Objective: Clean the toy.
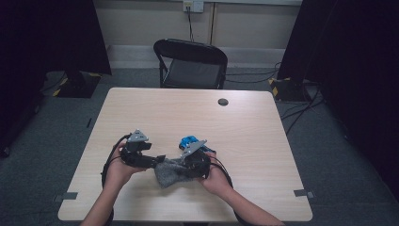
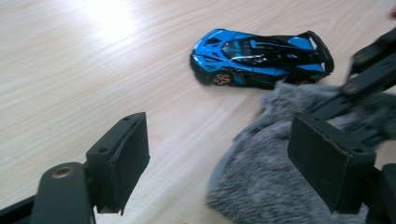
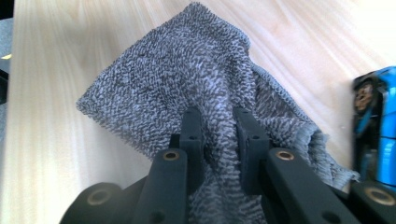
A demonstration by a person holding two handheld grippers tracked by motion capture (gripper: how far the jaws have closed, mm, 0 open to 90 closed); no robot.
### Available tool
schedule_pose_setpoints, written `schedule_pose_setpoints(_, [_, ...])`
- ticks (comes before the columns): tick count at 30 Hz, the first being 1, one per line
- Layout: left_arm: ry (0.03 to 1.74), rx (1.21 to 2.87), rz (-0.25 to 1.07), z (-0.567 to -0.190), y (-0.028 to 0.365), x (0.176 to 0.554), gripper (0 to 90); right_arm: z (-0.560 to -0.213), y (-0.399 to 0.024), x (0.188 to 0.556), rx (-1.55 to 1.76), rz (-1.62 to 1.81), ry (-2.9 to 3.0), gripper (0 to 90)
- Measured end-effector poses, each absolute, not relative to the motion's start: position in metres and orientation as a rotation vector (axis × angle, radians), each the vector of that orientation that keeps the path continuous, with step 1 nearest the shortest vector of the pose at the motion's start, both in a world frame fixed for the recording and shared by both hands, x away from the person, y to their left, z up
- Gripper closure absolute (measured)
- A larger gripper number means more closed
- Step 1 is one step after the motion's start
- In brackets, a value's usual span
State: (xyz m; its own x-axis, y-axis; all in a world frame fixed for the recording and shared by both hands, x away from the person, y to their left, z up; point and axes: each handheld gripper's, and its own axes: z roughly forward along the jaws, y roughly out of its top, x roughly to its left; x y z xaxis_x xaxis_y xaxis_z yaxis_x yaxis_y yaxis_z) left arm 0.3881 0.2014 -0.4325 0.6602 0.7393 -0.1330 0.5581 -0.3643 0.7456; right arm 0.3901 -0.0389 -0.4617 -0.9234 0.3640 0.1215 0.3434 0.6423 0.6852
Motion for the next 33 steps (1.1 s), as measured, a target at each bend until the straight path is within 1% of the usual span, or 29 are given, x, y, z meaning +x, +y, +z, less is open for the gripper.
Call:
schedule_pose_setpoints(1, [0.994, 2.103, 0.333, -0.431, 0.202, 0.388, 20.3, -0.456, -0.040, 0.390, 0.605, 1.161, 2.816, 76.4])
schedule_pose_setpoints(2, [0.994, 2.103, 0.333, -0.431, 0.202, 0.388, 20.3, -0.456, -0.040, 0.390, 0.605, 1.161, 2.816, 76.4])
schedule_pose_setpoints(3, [0.992, 2.106, 0.331, -0.430, 0.202, 0.388, 20.3, -0.452, -0.042, 0.390, 0.601, 1.167, 2.814, 76.4])
schedule_pose_setpoints(4, [1.003, 2.090, 0.312, -0.430, 0.202, 0.389, 20.3, -0.440, -0.047, 0.389, 0.607, 1.193, 2.797, 76.4])
schedule_pose_setpoints(7, [1.002, 2.087, 0.296, -0.431, 0.199, 0.391, 19.9, -0.432, -0.051, 0.389, 0.610, 1.193, 2.785, 76.4])
schedule_pose_setpoints(10, [0.986, 2.068, 0.283, -0.430, 0.189, 0.395, 19.4, -0.418, -0.062, 0.389, 0.621, 1.188, 2.768, 76.4])
schedule_pose_setpoints(12, [0.940, 2.080, 0.283, -0.428, 0.179, 0.398, 18.8, -0.409, -0.076, 0.390, 0.643, 1.193, 2.743, 76.5])
schedule_pose_setpoints(14, [0.925, 2.082, 0.275, -0.428, 0.171, 0.401, 18.7, -0.406, -0.084, 0.391, 0.670, 1.207, 2.732, 76.5])
schedule_pose_setpoints(17, [0.916, 2.076, 0.264, -0.427, 0.163, 0.405, 18.7, -0.404, -0.094, 0.392, 0.697, 1.205, 2.716, 76.5])
schedule_pose_setpoints(21, [0.902, 2.081, 0.253, -0.429, 0.148, 0.414, 18.8, -0.403, -0.122, 0.396, 0.784, 1.228, 2.669, 76.4])
schedule_pose_setpoints(24, [0.912, 2.104, 0.246, -0.436, 0.137, 0.425, 19.5, -0.403, -0.152, 0.400, 0.879, 1.224, 2.605, 76.2])
schedule_pose_setpoints(25, [0.912, 2.104, 0.246, -0.436, 0.137, 0.425, 19.5, -0.403, -0.152, 0.400, 0.879, 1.224, 2.605, 76.2])
schedule_pose_setpoints(26, [0.910, 2.109, 0.232, -0.441, 0.130, 0.430, 19.5, -0.405, -0.171, 0.404, 0.951, 1.240, 2.569, 76.2])
schedule_pose_setpoints(27, [0.910, 2.109, 0.232, -0.441, 0.130, 0.430, 19.5, -0.405, -0.171, 0.404, 0.951, 1.240, 2.569, 76.2])
schedule_pose_setpoints(29, [0.891, 2.119, 0.229, -0.444, 0.121, 0.432, 19.5, -0.412, -0.193, 0.407, 1.021, 1.185, 2.520, 76.1])
schedule_pose_setpoints(30, [0.867, 2.139, 0.220, -0.447, 0.113, 0.435, 19.5, -0.416, -0.199, 0.408, 1.037, 1.157, 2.514, 76.0])
schedule_pose_setpoints(31, [0.867, 2.139, 0.220, -0.447, 0.113, 0.435, 19.5, -0.416, -0.199, 0.408, 1.037, 1.157, 2.514, 76.0])
schedule_pose_setpoints(32, [0.850, 2.147, 0.215, -0.449, 0.104, 0.438, 19.5, -0.424, -0.209, 0.410, 1.071, 1.128, 2.500, 76.0])
schedule_pose_setpoints(33, [0.850, 2.147, 0.215, -0.449, 0.104, 0.438, 19.5, -0.424, -0.209, 0.410, 1.071, 1.128, 2.500, 76.0])
